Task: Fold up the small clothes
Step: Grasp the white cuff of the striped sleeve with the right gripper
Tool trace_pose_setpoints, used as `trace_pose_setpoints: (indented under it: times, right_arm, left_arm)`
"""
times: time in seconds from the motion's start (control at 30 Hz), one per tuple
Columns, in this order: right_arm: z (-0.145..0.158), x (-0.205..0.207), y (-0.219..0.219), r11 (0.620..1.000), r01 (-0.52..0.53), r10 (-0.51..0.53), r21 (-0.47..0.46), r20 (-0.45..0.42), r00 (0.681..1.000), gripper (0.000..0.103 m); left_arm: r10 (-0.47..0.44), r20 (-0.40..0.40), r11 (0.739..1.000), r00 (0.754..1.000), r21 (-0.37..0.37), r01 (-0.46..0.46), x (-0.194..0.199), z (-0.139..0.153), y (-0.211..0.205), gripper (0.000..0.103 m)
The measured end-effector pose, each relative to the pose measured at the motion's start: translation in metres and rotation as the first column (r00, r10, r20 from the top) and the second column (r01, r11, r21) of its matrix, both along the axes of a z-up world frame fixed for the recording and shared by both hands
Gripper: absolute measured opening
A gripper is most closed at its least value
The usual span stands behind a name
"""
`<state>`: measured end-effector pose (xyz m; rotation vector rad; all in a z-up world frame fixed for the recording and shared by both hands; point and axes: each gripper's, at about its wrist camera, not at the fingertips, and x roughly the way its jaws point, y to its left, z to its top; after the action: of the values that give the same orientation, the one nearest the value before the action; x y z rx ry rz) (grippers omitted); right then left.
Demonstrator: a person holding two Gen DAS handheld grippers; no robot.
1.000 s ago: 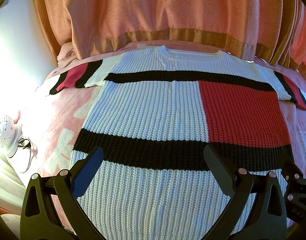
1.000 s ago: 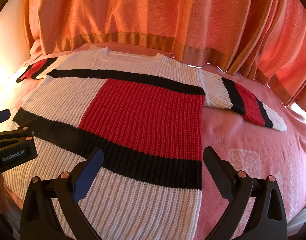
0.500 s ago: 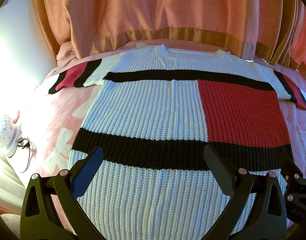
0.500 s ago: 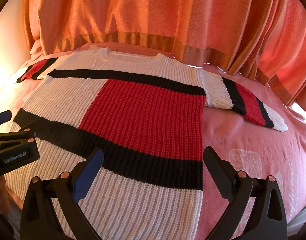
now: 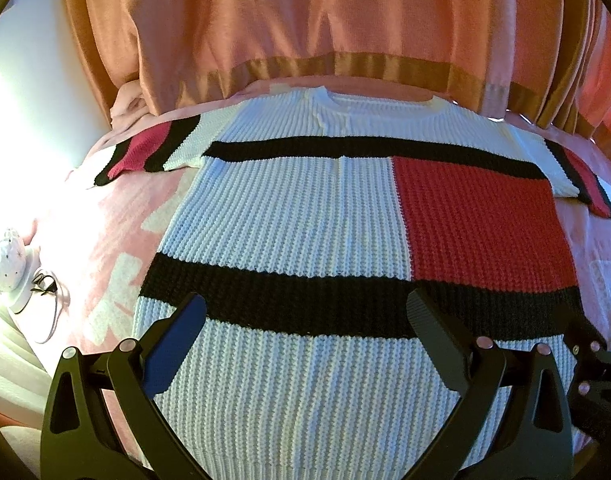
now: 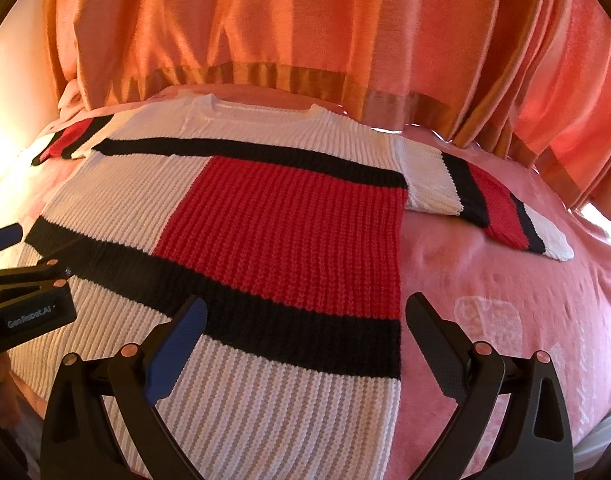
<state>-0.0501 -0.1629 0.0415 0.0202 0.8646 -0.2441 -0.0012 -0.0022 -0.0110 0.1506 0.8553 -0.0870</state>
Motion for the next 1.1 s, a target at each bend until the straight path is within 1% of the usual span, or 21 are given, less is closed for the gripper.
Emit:
trace_pose_setpoints:
  times: [0.07,0.17,0.27,0.3,0.37,0.4,0.47,0.53,0.57,0.63,0.67,0.7,0.73,0.8,0.83,0.87,0.9,0.97,1.03,1.07,1.1]
  right_arm:
    - [0.001,0.001,-0.006,1.0,0.003,-0.003,0.011,-0.003,1.0,0.098]
    - [0.011,0.011,-0.033,0.997,0.018,-0.017,0.08,-0.013,1.0,0.098]
    - [0.031,0.023,-0.101,0.976,0.124,-0.129,0.181,0.017,0.991,0.097]
    - [0.037,0.028,-0.139,0.956,0.203,-0.211,0.212,0.017,0.977,0.097]
    - [0.039,0.035,-0.207,0.904,0.338,-0.352,0.26,0.009,0.936,0.097]
    - [0.032,0.038,-0.25,0.868,0.418,-0.431,0.27,-0.013,0.902,0.097]
    - [0.016,0.04,-0.306,0.812,0.532,-0.538,0.238,-0.048,0.842,0.091]
    - [-0.009,0.031,-0.361,0.74,0.634,-0.635,0.225,-0.079,0.768,0.088]
    - [-0.021,0.024,-0.383,0.696,0.676,-0.676,0.243,-0.095,0.73,0.086]
    - [-0.042,0.012,-0.415,0.626,0.722,-0.723,0.296,-0.127,0.679,0.085]
    - [-0.049,0.008,-0.425,0.603,0.734,-0.736,0.313,-0.137,0.663,0.081]
    - [-0.06,0.002,-0.44,0.57,0.758,-0.759,0.318,-0.151,0.634,0.079]
    - [-0.064,0.002,-0.442,0.557,0.771,-0.769,0.31,-0.158,0.619,0.076]
    - [-0.074,0.002,-0.452,0.543,0.776,-0.777,0.321,-0.16,0.609,0.071]
    - [-0.078,0.002,-0.456,0.539,0.773,-0.777,0.333,-0.158,0.61,0.065]
    - [-0.078,0.001,-0.458,0.539,0.771,-0.785,0.338,-0.131,0.606,0.063]
    - [-0.077,0.005,-0.459,0.541,0.768,-0.786,0.342,-0.12,0.607,0.058]
    - [-0.078,0.009,-0.462,0.552,0.751,-0.776,0.362,-0.106,0.621,0.028]
    - [-0.077,0.013,-0.465,0.559,0.726,-0.767,0.4,-0.082,0.636,0.012]
    - [-0.071,0.016,-0.462,0.572,0.712,-0.76,0.408,-0.062,0.647,0.006]
    - [-0.065,0.02,-0.464,0.587,0.69,-0.75,0.424,-0.035,0.66,0.006]
  left_arm:
    - [-0.002,-0.002,1.0,1.0,0.002,0.002,0.001,0.0,0.0,0.098]
    - [-0.016,-0.015,1.0,1.0,-0.022,0.015,0.005,0.006,0.0,0.098]
    - [-0.073,-0.029,0.992,0.997,-0.108,0.069,0.021,0.03,-0.004,0.098]
    - [-0.087,-0.033,0.989,0.996,-0.122,0.082,0.027,0.035,-0.005,0.098]
    - [-0.106,-0.034,0.984,0.994,-0.151,0.1,0.043,0.048,-0.009,0.098]
    - [-0.102,-0.023,0.983,0.995,-0.155,0.097,0.055,0.053,-0.011,0.098]
    - [-0.088,0.002,0.984,0.996,-0.153,0.087,0.08,0.057,-0.014,0.098]
    - [-0.052,0.016,0.991,0.999,-0.125,0.054,0.101,0.052,-0.016,0.098]
    - [-0.039,0.018,0.992,0.999,-0.116,0.041,0.108,0.05,-0.017,0.098]
    - [0.006,0.013,0.995,1.0,-0.096,-0.004,0.122,0.041,-0.016,0.098]
    - [0.008,0.003,0.994,1.0,-0.106,-0.007,0.126,0.04,-0.015,0.098]
    - [0.003,-0.008,0.993,1.0,-0.117,-0.004,0.13,0.037,-0.016,0.098]
    - [0.002,-0.013,0.993,1.0,-0.114,-0.004,0.133,0.035,-0.017,0.098]
    - [-0.003,-0.015,0.995,1.0,-0.102,0.001,0.137,0.031,-0.02,0.098]
    - [-0.005,-0.019,0.995,1.0,-0.101,0.003,0.138,0.03,-0.021,0.098]
    - [-0.008,-0.027,0.994,1.0,-0.108,0.005,0.14,0.028,-0.022,0.098]
    - [-0.007,-0.033,0.994,0.999,-0.113,0.003,0.141,0.026,-0.023,0.098]
    - [-0.01,-0.046,0.993,0.999,-0.121,0.004,0.142,0.022,-0.024,0.098]
    - [-0.011,-0.05,0.993,0.999,-0.121,0.005,0.142,0.02,-0.025,0.098]
    - [-0.012,-0.05,0.993,0.999,-0.121,0.006,0.142,0.02,-0.024,0.098]
    - [-0.011,-0.052,0.993,0.999,-0.12,0.005,0.142,0.019,-0.023,0.098]
